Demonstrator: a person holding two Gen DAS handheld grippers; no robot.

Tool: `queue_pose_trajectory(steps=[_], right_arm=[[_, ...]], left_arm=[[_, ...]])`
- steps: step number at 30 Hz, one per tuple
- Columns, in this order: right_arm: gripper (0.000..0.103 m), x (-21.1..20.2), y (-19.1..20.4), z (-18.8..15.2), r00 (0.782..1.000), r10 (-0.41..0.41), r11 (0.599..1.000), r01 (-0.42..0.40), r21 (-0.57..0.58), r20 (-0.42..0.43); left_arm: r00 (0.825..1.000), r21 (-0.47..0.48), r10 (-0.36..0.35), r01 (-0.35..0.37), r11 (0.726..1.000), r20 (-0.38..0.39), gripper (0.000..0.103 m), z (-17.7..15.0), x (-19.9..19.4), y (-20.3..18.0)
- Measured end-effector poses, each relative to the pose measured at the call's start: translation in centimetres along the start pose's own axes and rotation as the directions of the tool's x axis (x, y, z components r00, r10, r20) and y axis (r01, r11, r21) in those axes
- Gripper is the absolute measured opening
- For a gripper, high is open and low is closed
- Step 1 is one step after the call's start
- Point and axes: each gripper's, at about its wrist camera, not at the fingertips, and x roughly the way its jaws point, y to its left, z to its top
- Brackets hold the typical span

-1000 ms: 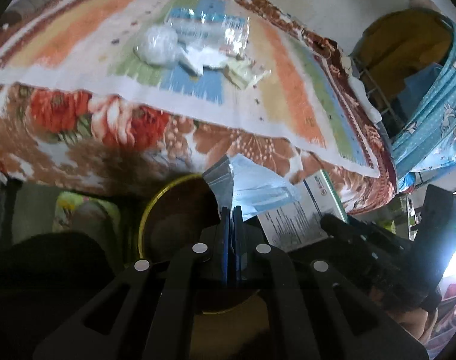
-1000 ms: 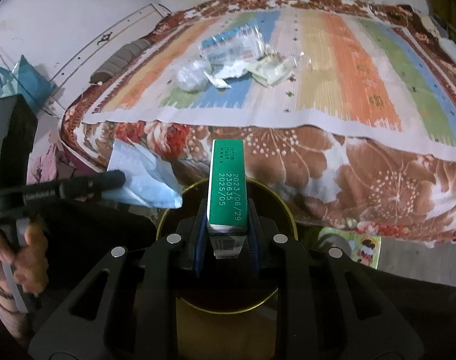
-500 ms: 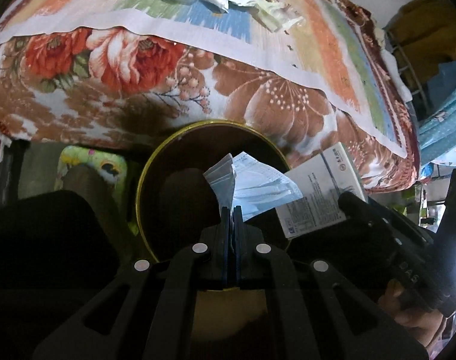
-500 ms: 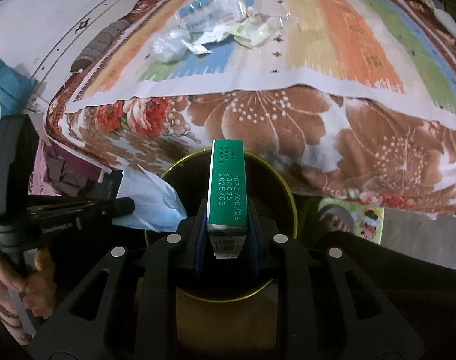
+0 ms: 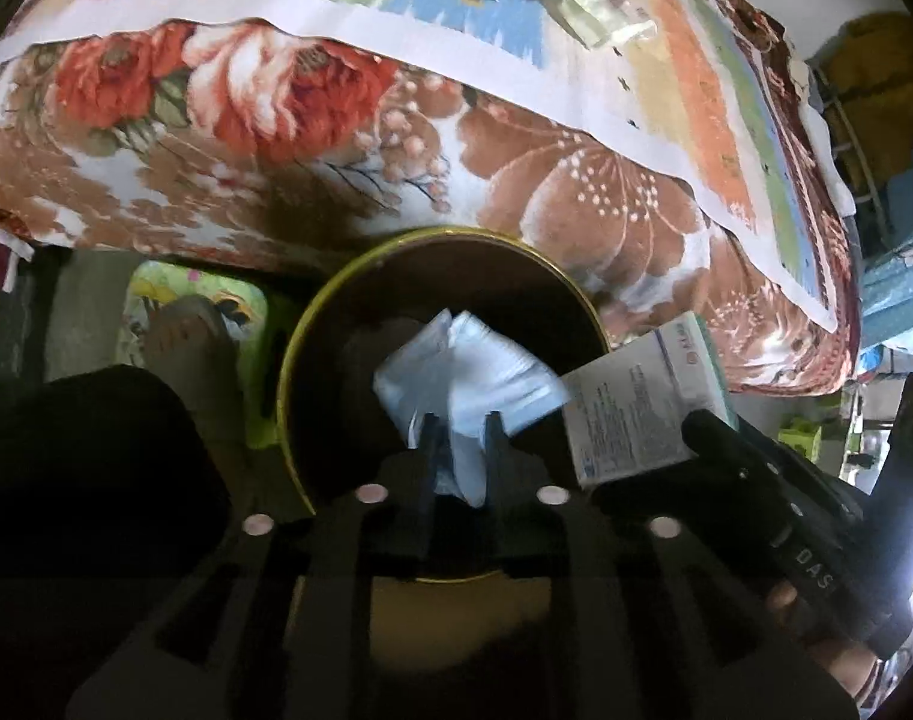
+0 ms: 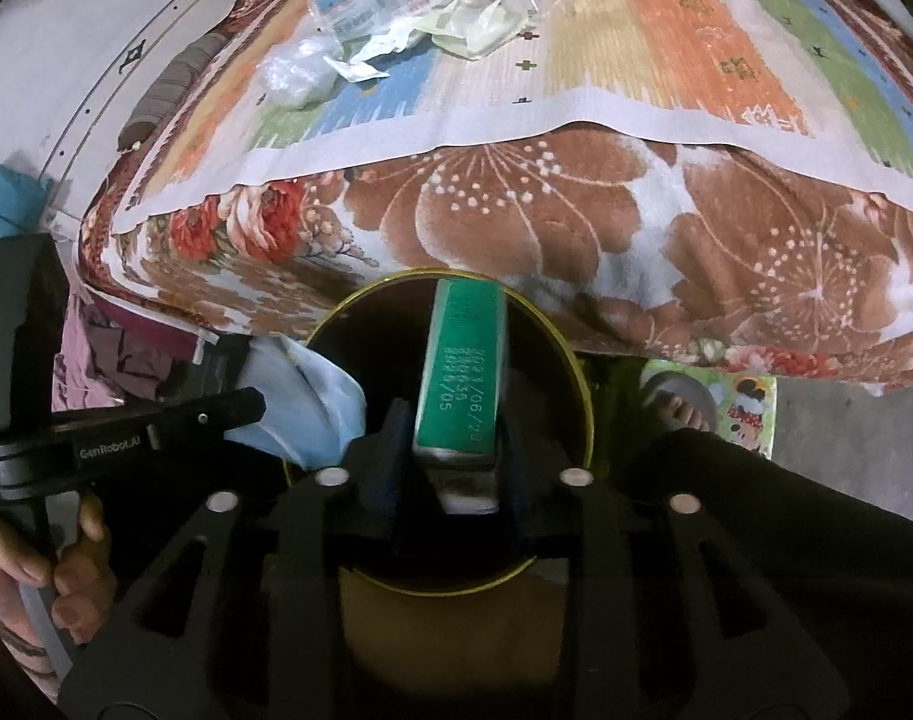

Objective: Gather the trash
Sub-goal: 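Lower both held items into the dark bin and open both grippers, then move both grippers back toward the remaining trash pile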

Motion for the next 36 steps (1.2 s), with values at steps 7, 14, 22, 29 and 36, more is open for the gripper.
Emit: queue_pose_trajectory(steps=[7, 14, 22, 29, 36], right_arm=[[0.051, -0.1, 0.1, 0.4, 1.000, 0.007, 1.000, -0.007, 0.002, -0.004], [0.059, -0.4, 0.9, 2.0, 1.000, 0.005, 1.000, -0.005, -0.024, 0.018], [0.067, -1.9, 2.0, 5.8, 0.996, -0.022, 0.995, 0.030, -0.091, 0.089], [0.068, -2.6, 3.0, 9.5, 0.987, -0.026, 0.987, 0.051, -0.154, 0.156], [0.072, -2.5, 3.0, 12.0, 0.982, -0.029, 0.986, 0.059, -0.155, 0.188]], left_arm=[[0.994, 0.014, 0.048, -0.050, 0.999, 0.103, 0.027, 1.9, -2.2, 1.2], [0.971, 0.080, 0.122, -0.141, 0.987, 0.204, 0.038, 5.3, -5.1, 1.4], [0.962, 0.140, 0.139, -0.175, 0.975, 0.236, 0.049, 8.2, -6.0, 0.2], [0.955, 0.152, 0.150, -0.193, 0.969, 0.256, 0.053, 10.9, -6.6, -0.5], [0.939, 0.169, 0.193, -0.247, 0.954, 0.284, 0.063, 13.3, -6.6, -0.6]])
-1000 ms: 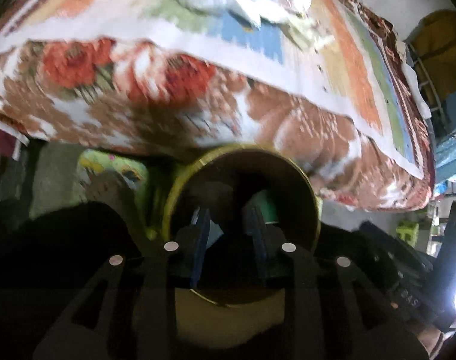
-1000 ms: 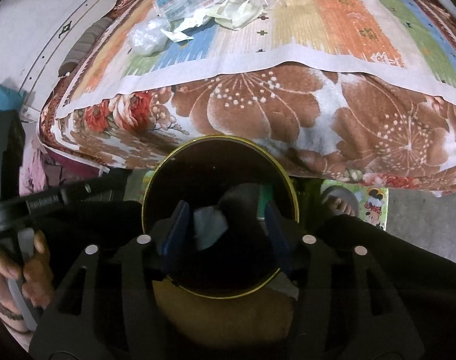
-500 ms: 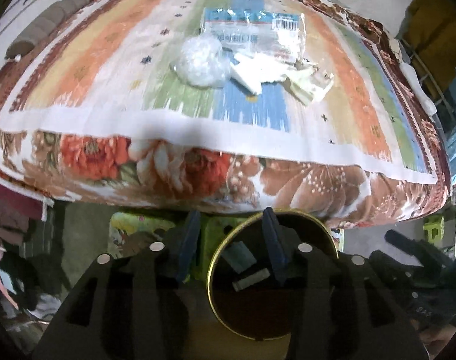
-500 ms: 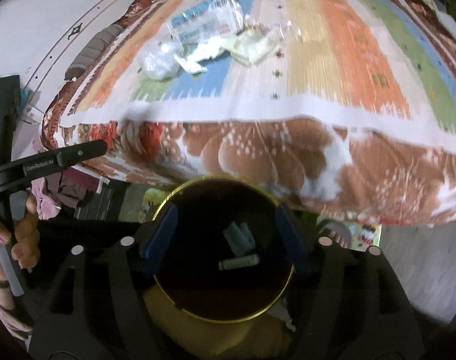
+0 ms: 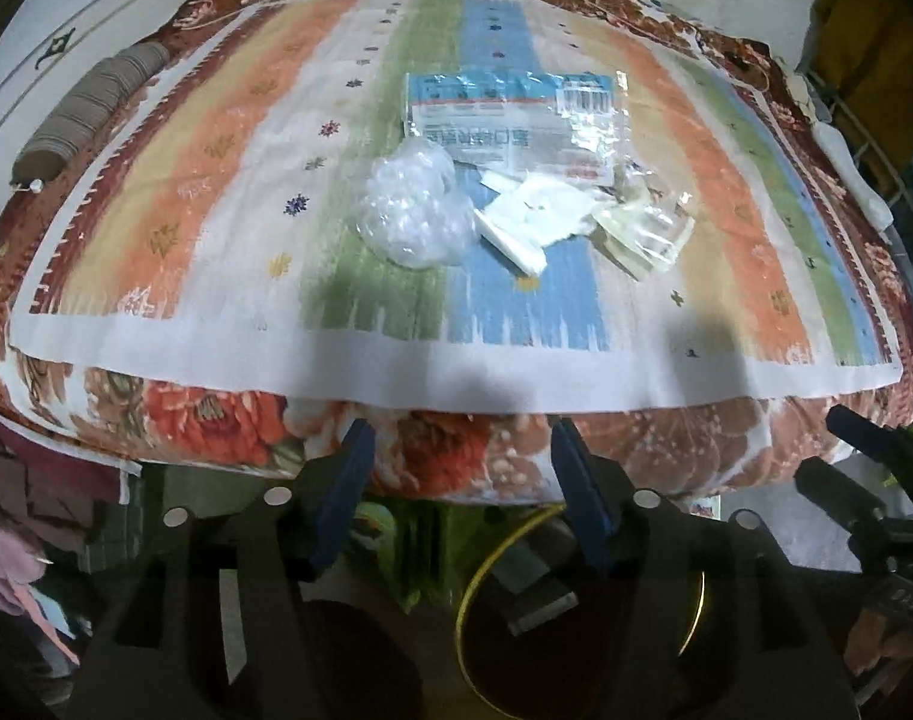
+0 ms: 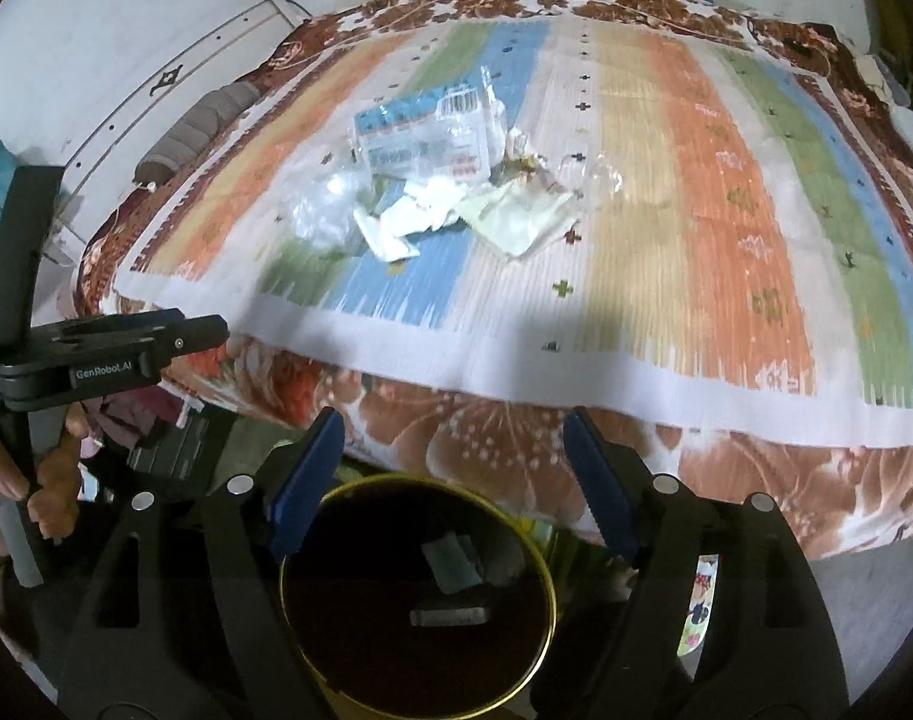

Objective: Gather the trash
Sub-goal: 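Move both grippers back toward the remaining trash pile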

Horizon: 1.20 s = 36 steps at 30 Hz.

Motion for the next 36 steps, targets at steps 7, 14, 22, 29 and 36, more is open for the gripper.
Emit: queue_pose_trajectory(steps=[7, 14, 22, 29, 36], right_arm=[[0.083, 0.3, -0.1, 1.7, 0.999, 0.014, 1.000, -0.014, -0.010, 0.034], [0.089, 1.2, -0.6, 4.1, 0.996, -0.012, 0.999, 0.015, -0.034, 0.088], [0.094, 2.2, -0.8, 5.9, 0.990, -0.010, 0.999, 0.017, -0.044, 0.143], [0.094, 3.7, -1.4, 7.7, 0.987, 0.034, 0.999, -0.028, -0.036, 0.155], [0.094, 5.4, -1.4, 9.3, 0.981, 0.073, 0.994, -0.058, -0.088, 0.178]], left_arm=[[0.999, 0.026, 0.024, -0.025, 0.999, 0.043, 0.074, 1.8, 0.6, 0.0], [0.996, -0.007, 0.022, -0.022, 1.000, 0.083, 0.091, 3.8, 2.0, 1.0], [0.989, -0.051, 0.049, -0.042, 0.998, 0.139, 0.097, 5.7, 3.1, 1.8], [0.992, -0.089, 0.054, -0.044, 0.995, 0.115, 0.097, 7.2, 5.0, 3.3], [0.993, -0.109, 0.028, -0.015, 0.994, 0.118, 0.097, 8.0, 5.6, 4.1]])
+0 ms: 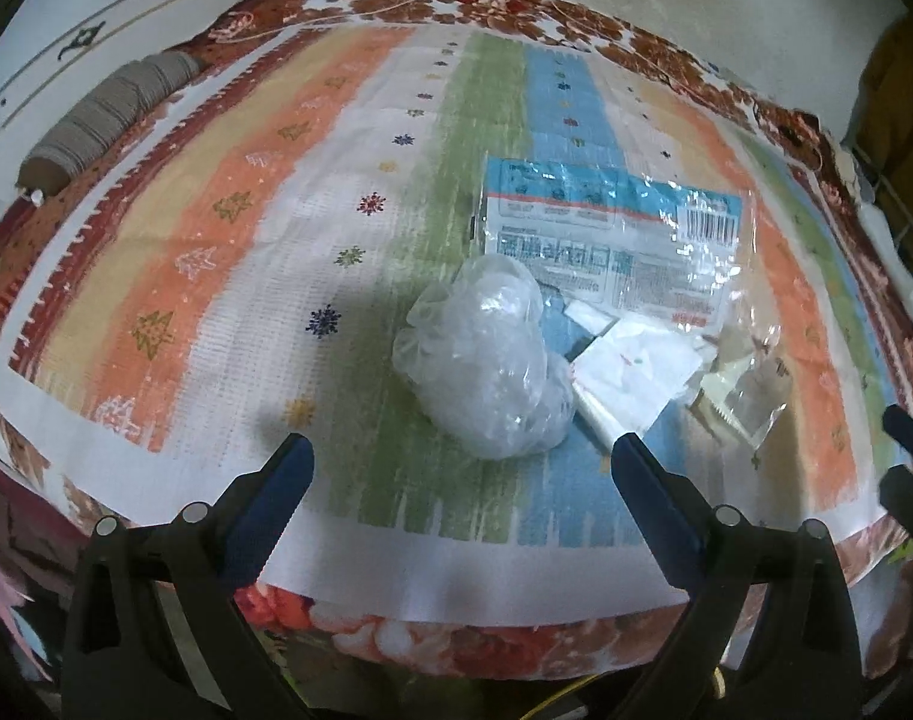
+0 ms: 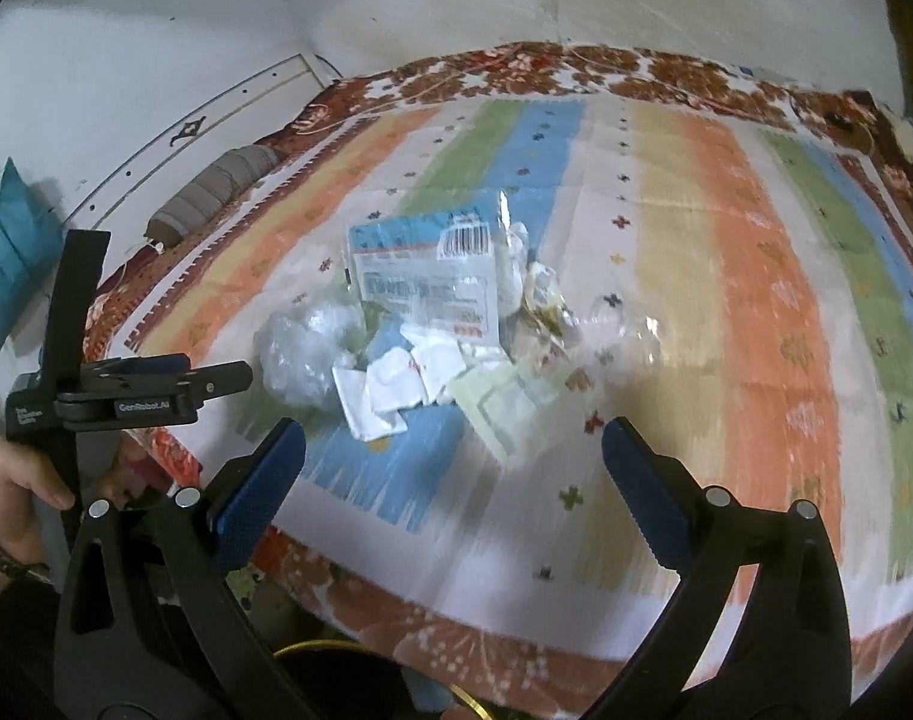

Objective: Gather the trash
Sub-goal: 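Move both grippers back toward the remaining trash pile, then grasp the clear plastic bag with the left gripper while the right gripper grasps a clear wrapper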

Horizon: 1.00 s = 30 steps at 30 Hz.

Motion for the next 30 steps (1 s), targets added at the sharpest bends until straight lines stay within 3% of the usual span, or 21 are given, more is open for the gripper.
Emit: queue_pose_trajectory(steps=[17, 26, 30], right_arm=[[0.092, 6.1, -1.1, 3.3, 1.000, 0.025, 0.996, -0.024, -0.088, 0.002], [0.069, 10.0, -2.8, 5.2, 0.996, 0.080, 0.996, -0.081, -0.030, -0.045], [0.064, 11.4, -2.6, 5.4, 0.995, 0.081, 0.996, -0.083, -0.044, -0.062]], left_arm=[[0.999, 0.044, 0.023, -0.021, 0.999, -0.048, 0.097, 1.4, 3.8, -0.4], [0.999, 0.025, -0.022, 0.023, 0.999, -0.032, 0.097, 2.3, 4.0, -0.3], [0.999, -0.017, -0.026, 0.026, 1.000, -0.034, 0.096, 2.7, 4.3, 0.3]])
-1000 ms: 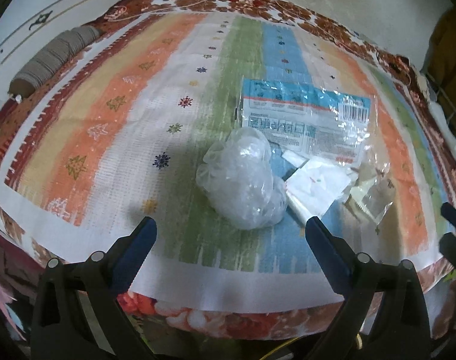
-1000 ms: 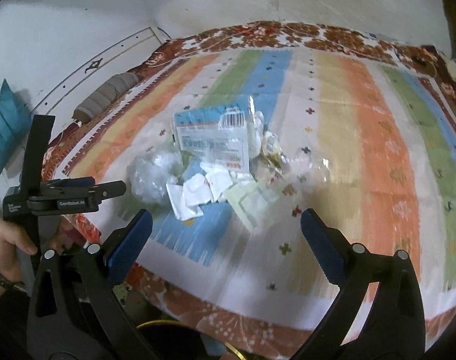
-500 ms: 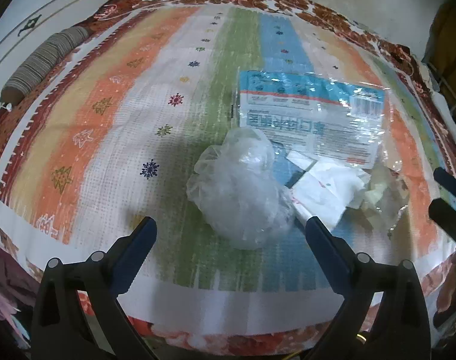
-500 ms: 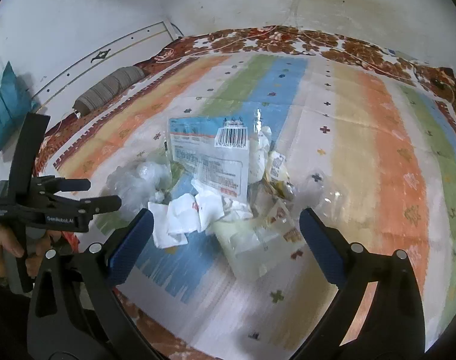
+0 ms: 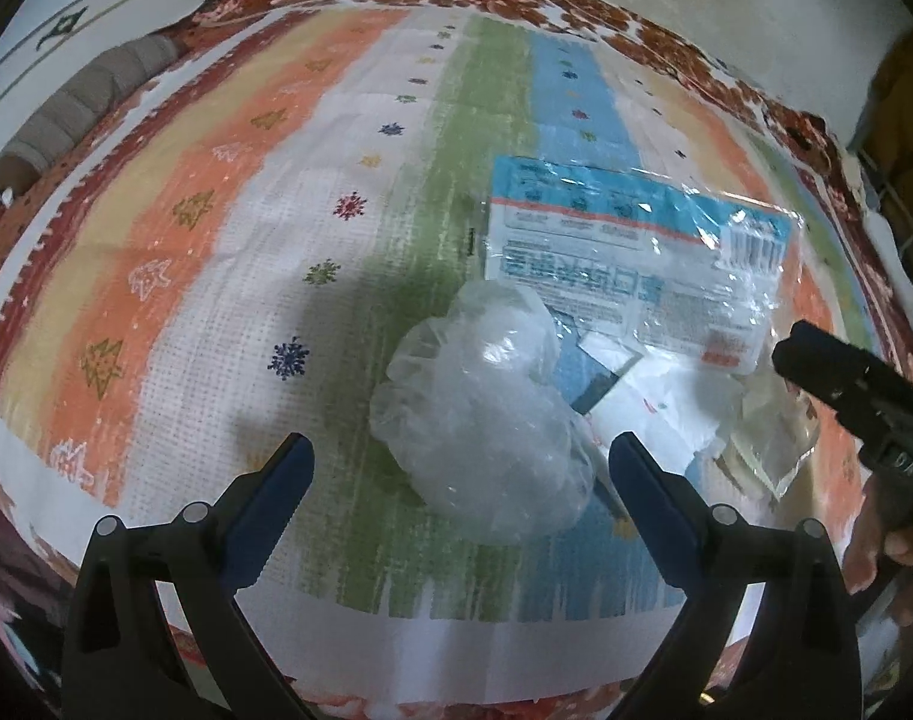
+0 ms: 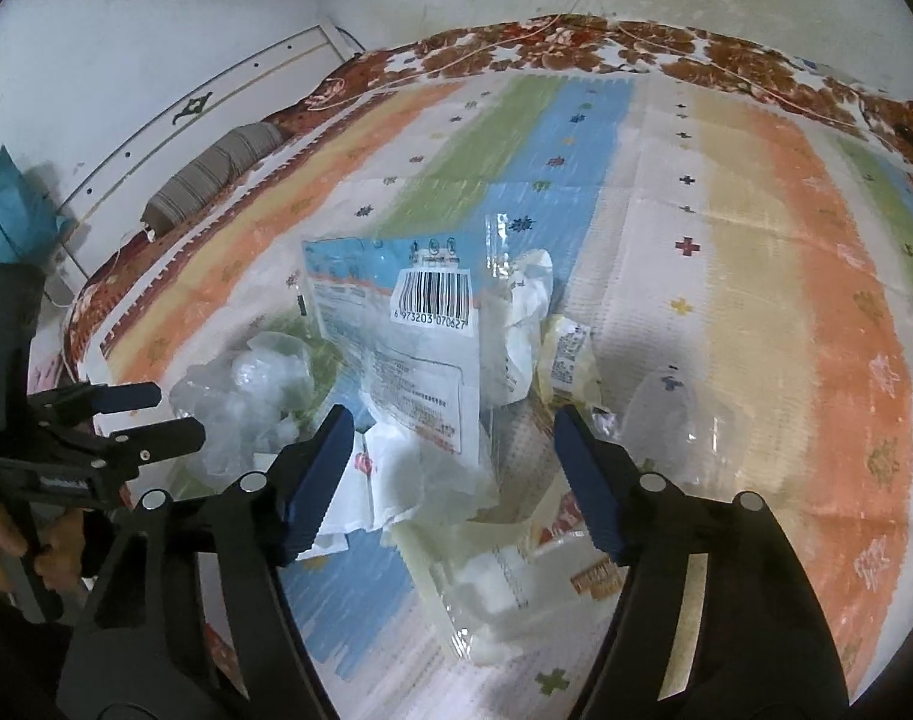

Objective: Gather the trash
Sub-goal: 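Grasp the clear plastic bag with the left gripper while the right gripper grasps a clear wrapper, then lift the clear bag with the left gripper while the right gripper lifts the wrapper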

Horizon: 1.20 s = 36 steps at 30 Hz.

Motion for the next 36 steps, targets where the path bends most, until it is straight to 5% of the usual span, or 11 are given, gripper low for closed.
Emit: queue_pose_trajectory(steps=[3, 7, 11, 17, 22, 28, 36], right_arm=[[0.056, 0.7, -0.1, 0.2, 1.000, 0.006, 1.000, -0.006, -0.001, -0.010], [0.026, 1.0, -0.3, 0.2, 1.000, -0.011, 1.000, 0.011, 0.004, -0.017], [0.003, 1.3, -0.5, -0.1, 1.000, -0.011, 1.000, 0.012, 0.027, -0.021], [0.000, 0.4, 0.3, -0.2, 1.000, -0.009, 1.000, 0.009, 0.011, 0.005], [0.000, -1.0, 0.9, -0.4, 1.000, -0.019, 1.000, 0.019, 0.004, 0.024], [0.000, -3.6, 2.6, -0.5, 0.998, -0.041, 0.997, 0.044, -0.058, 0.049], [0.000, -7.1, 4.5, -0.8, 0.993, -0.092, 0.989, 0.100, -0.110, 0.080]], left_arm=[[1.000, -0.014, -0.013, 0.013, 1.000, -0.013, 0.096, 0.2, 0.5, 0.1], [1.000, 0.027, 0.005, -0.005, 1.000, -0.007, 0.092, 0.3, 1.2, -0.3], [1.000, 0.021, -0.024, 0.024, 0.999, -0.007, 0.074, 0.5, 1.6, -0.1], [0.998, 0.069, -0.059, 0.059, 0.996, -0.005, 0.040, 0.4, 1.9, -0.7], [0.999, 0.053, -0.042, 0.042, 0.998, -0.001, 0.026, 0.6, 1.3, -0.3], [1.000, 0.011, -0.018, 0.017, 1.000, 0.024, 0.020, 1.2, -0.1, 0.4], [0.994, 0.001, -0.084, 0.084, 0.996, 0.067, 0.019, 0.8, -3.0, 0.3]])
